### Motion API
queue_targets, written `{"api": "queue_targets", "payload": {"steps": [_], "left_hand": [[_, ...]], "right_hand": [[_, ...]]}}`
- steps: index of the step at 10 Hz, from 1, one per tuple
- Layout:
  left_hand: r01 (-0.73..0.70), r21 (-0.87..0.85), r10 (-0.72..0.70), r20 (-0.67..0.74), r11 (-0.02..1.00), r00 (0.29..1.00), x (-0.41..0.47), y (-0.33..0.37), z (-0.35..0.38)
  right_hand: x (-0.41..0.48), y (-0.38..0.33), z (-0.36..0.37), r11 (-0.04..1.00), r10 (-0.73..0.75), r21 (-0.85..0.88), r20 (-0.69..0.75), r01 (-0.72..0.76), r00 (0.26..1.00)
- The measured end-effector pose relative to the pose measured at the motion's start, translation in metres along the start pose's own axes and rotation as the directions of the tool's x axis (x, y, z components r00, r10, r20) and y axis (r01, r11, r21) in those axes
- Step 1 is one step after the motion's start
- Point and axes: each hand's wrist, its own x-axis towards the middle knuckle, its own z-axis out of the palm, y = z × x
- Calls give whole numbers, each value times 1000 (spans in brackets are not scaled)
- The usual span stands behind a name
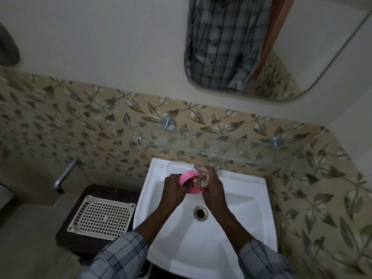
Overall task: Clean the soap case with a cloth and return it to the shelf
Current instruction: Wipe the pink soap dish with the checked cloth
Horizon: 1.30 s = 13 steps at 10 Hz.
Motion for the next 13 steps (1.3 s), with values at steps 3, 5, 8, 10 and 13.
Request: {"api": "queue_targets", "payload": {"steps": [3,5,8,10,13], "left_hand": [[28,-173,-39,-63,984,997,-3,2,-2],[142,-430,-216,-130,892,968,-18,-13,15],[-38,163,18,123,986,992,10,14,3],[-5,-26,3,-94,1000,996,9,22,9],[94,-328,-141,-121,940,983,6,27,20]], "right_hand": [[7,-16,4,970,-89,-225,-5,86,996],[10,-9,-5,982,165,-87,-43,-168,985],[10,-12,-10,935,-91,-349,-50,68,995],[-3,-21,4,964,-82,-259,-58,64,995],[3,-32,5,909,-115,-405,-16,99,993]]}}
